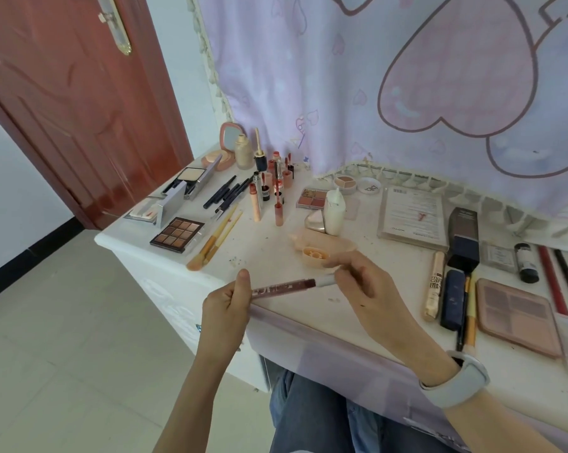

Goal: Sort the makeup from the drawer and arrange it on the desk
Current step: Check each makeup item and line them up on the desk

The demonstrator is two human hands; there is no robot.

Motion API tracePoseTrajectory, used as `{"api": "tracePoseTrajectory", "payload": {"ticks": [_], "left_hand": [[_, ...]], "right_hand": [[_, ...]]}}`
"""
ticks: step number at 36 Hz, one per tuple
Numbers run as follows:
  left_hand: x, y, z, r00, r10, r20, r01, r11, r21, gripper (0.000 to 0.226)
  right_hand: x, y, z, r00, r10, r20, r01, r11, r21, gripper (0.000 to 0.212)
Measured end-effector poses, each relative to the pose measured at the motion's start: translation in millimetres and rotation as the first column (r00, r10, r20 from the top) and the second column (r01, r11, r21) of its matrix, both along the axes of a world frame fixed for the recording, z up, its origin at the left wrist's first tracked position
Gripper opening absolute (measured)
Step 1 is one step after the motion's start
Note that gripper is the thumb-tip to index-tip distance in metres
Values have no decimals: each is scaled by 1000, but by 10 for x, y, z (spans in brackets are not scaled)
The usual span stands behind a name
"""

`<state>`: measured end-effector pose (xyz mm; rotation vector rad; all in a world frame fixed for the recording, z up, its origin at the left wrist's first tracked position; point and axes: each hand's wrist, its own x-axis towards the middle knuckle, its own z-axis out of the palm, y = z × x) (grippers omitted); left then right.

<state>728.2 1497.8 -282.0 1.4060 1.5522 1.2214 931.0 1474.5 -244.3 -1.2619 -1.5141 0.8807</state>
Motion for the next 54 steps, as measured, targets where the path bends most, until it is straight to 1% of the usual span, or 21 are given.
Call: {"api": "tracePoseTrajectory", "payload": {"ticks": [2,4,7,10,15,18,21,24,25,28,31,32,34,37,39,42,47,50,52,54], "left_hand": [[-95,35,-35,997,35,64,-30,997,-75,60],[-187,59,-71,993,37,112,-24,993,-115,64],[-217,70,-102,994,30,103,-17,991,-132,66],[-178,82,-121,995,30,98,-16,990,-141,66],[-208,103,-149,980,90,177,-67,989,-132,55],[-243,110,-184,976,109,191,-92,991,-96,49],[-216,103,-202,972,61,227,-51,997,-52,45],[-184,100,-198,966,68,248,-55,997,-62,41],[-181,98,-194,970,82,227,-67,995,-72,38],[-184,99,-183,990,123,64,-120,991,-52,31],[-174,102,-173,971,169,-169,-169,985,17,23],[-166,101,-172,955,188,-230,-180,982,53,19],[-143,105,-172,931,215,-295,-183,974,135,14],[-112,130,-153,904,249,-347,-183,960,212,15],[-96,158,-143,892,259,-369,-182,956,231,15],[-69,200,-135,875,273,-399,-190,953,234,14],[-41,232,-135,874,295,-385,-210,946,246,14],[-49,262,-123,876,302,-377,-217,943,251,16],[-57,266,-115,872,307,-380,-219,941,256,17],[-63,254,-110,869,312,-383,-218,938,269,17]], "right_hand": [[64,19,19,999,-9,-46,10,1000,26,28],[141,48,34,999,-23,-40,24,999,37,28],[181,67,30,998,-63,24,61,997,49,31],[168,83,8,989,-149,-7,149,986,77,34],[245,148,32,934,-312,-175,329,941,75,33],[277,142,81,896,-359,-263,383,923,46,32],[234,116,81,851,-362,-380,366,928,-65,29],[149,89,47,762,-336,-553,252,941,-225,22],[122,80,34,732,-337,-592,218,939,-266,21],[46,52,-2,664,-326,-673,124,936,-330,17],[-11,30,-23,635,-307,-709,54,933,-356,15],[-30,24,-26,637,-299,-711,38,933,-358,16],[-66,8,-38,651,-278,-706,17,936,-352,18],[-125,-27,-66,723,-248,-645,26,943,-333,31],[-180,-48,-87,775,-225,-591,39,950,-310,39],[-271,-70,-98,815,-220,-536,67,955,-290,43],[-391,-87,-120,870,-205,-447,103,965,-243,45],[-457,-73,-120,895,-181,-408,96,971,-220,40],[-484,-71,-133,942,-152,-300,100,978,-181,35],[-510,-75,-154,984,-121,-127,108,988,-109,30]]}}
